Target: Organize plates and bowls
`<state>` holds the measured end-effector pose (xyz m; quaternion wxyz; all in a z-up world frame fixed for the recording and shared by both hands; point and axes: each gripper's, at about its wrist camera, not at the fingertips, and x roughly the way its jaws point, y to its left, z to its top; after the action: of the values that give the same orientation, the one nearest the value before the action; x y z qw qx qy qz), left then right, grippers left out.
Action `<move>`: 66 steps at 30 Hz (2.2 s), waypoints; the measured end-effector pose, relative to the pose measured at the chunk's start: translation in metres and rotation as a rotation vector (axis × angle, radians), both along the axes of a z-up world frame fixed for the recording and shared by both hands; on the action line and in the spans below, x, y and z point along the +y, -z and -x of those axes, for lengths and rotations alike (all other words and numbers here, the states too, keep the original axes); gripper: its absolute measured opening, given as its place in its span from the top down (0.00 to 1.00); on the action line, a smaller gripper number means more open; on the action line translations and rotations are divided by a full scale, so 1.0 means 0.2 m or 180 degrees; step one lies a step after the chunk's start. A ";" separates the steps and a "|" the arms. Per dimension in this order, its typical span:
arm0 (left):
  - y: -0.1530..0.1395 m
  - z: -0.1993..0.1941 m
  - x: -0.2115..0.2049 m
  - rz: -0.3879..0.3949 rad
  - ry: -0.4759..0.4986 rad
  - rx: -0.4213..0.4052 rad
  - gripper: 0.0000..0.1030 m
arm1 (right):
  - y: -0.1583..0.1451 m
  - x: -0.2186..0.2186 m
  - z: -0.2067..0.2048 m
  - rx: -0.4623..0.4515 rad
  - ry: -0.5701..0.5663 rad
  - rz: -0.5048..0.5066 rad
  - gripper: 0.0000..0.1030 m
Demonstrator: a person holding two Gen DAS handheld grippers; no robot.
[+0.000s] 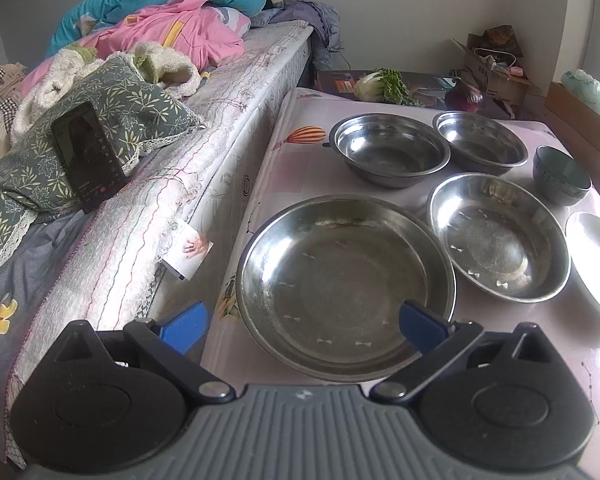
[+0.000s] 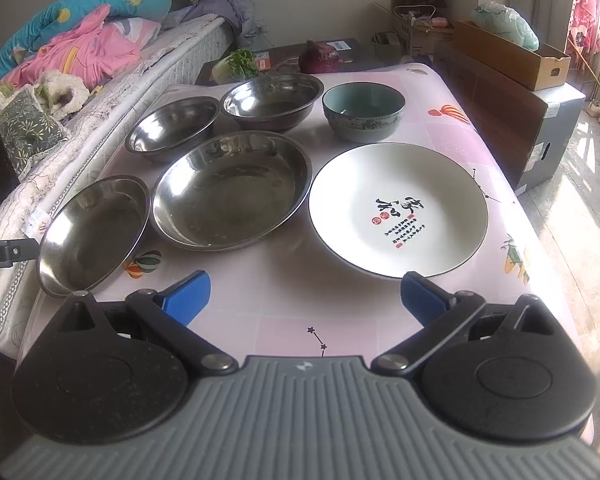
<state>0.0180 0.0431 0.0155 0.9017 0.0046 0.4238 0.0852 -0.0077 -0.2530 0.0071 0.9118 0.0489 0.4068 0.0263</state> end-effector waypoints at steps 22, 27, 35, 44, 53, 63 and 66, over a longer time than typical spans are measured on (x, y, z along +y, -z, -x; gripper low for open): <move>-0.07 -0.54 0.21 -0.0041 -0.0010 -0.0271 0.00 | -0.34 0.25 -0.72 -0.0886 -0.0771 -0.0037 0.02; -0.05 -0.72 0.19 -0.0102 0.0106 -0.0386 0.01 | -0.25 0.33 -0.96 -0.0727 -0.0800 -0.0280 0.18; 0.09 -1.12 0.18 0.0196 0.0367 -0.0237 0.11 | 0.03 0.43 -1.40 -0.0145 -0.0683 -0.0676 0.53; 0.29 -1.41 0.09 0.0120 0.0530 0.0301 0.35 | 0.24 0.48 -1.59 0.0327 -0.0670 -0.0717 0.71; 0.37 -1.46 0.12 0.0072 0.0372 0.0551 0.73 | 0.30 0.52 -1.68 0.0488 -0.0703 -0.0650 0.74; 0.36 -1.38 0.19 0.0216 0.0375 0.0597 0.65 | 0.27 0.58 -1.69 0.0468 -0.0881 -0.0763 0.74; 0.36 -1.39 0.19 0.0191 0.0372 0.0585 0.56 | 0.28 0.57 -1.73 0.0486 -0.0814 -0.0785 0.73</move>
<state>0.2953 0.0809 -0.0557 0.8622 0.0100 0.5060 0.0191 0.3389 -0.1391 -0.0497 0.8547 0.1100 0.4714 0.1878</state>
